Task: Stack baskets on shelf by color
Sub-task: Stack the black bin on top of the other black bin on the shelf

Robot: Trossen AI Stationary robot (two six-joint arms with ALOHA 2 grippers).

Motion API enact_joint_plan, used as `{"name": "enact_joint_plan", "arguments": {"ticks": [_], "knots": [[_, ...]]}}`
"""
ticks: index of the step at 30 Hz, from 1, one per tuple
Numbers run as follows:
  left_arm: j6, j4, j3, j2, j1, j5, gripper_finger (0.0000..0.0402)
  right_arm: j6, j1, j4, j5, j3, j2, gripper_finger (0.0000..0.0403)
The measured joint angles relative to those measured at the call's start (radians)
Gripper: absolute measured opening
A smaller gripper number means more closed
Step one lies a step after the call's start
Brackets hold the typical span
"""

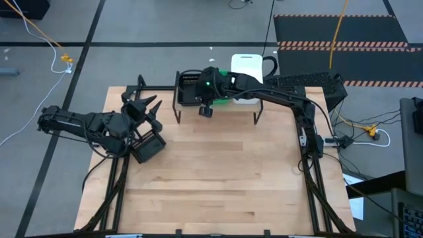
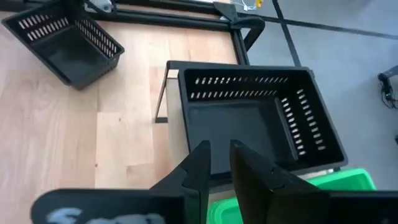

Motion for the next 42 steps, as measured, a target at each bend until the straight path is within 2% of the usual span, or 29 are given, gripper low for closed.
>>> {"name": "enact_joint_plan", "arguments": {"ticks": [4, 6, 8, 10, 12, 14, 15, 18, 22, 25, 27, 30, 32, 37, 42], "knots": [[-0.004, -0.039, 0.000, 0.000, -0.008, 0.005, 0.0127, 0.011, 0.021, -0.116, -0.025, 0.000, -0.024, 0.0057], [-0.033, -0.100, 0.000, 0.000, -0.010, 0.056, 0.0127, 0.007, 0.039, -0.184, -0.126, -0.007, -0.046, 0.0057], [-0.082, -0.177, 0.000, 0.000, -0.010, 0.169, 0.0127, 0.009, 0.072, -0.178, -0.260, -0.082, -0.089, 0.0055], [-0.159, -0.275, 0.000, 0.001, -0.010, 0.342, 0.0127, 0.007, 0.122, -0.067, -0.339, -0.226, -0.159, 0.0051], [-0.271, -0.380, -0.005, 0.015, -0.018, 0.529, 0.0127, 0.013, 0.179, 0.100, -0.342, -0.416, -0.249, 0.0047], [-0.378, -0.438, -0.046, 0.037, -0.045, 0.643, 0.0127, 0.034, 0.230, 0.301, -0.343, -0.623, -0.351, 0.0043], [-0.429, -0.451, -0.073, 0.049, -0.061, 0.663, 0.0127, 0.058, 0.254, 0.411, -0.342, -0.730, -0.402, 0.0041], [-0.596, -0.451, -0.147, 0.096, -0.090, 0.673, 0.0127, 0.142, 0.322, 0.747, -0.345, -1.032, -0.537, 0.0035], [-0.774, -0.498, -0.208, 0.165, -0.108, 0.703, 0.0127, 0.211, 0.394, 1.096, -0.340, -1.367, -0.668, 0.0031], [-0.868, -0.548, -0.229, 0.211, -0.114, 0.704, 0.0127, 0.205, 0.448, 1.341, -0.338, -1.554, -0.738, 0.0024], [-0.914, -0.553, -0.237, 0.244, -0.114, 0.705, 0.0127, 0.233, 0.475, 1.415, -0.339, -1.642, -0.789, 0.0018], [-0.940, -0.538, -0.247, 0.285, -0.114, 0.718, 0.0127, 0.273, 0.496, 1.442, -0.340, -1.726, -0.851, 0.0007], [-0.941, -0.522, -0.249, 0.321, -0.111, 0.744, 0.0127, 0.284, 0.506, 1.437, -0.305, -1.754, -0.884, 0.0002], [-0.937, -0.522, -0.249, 0.385, -0.086, 0.761, 0.0127, 0.280, 0.514, 1.454, -0.203, -1.767, -0.932, 0.0003], [-0.869, -0.517, -0.249, 0.429, -0.050, 0.763, 0.0117, 0.285, 0.514, 1.455, -0.203, -1.767, -0.943, 0.0003]]}}
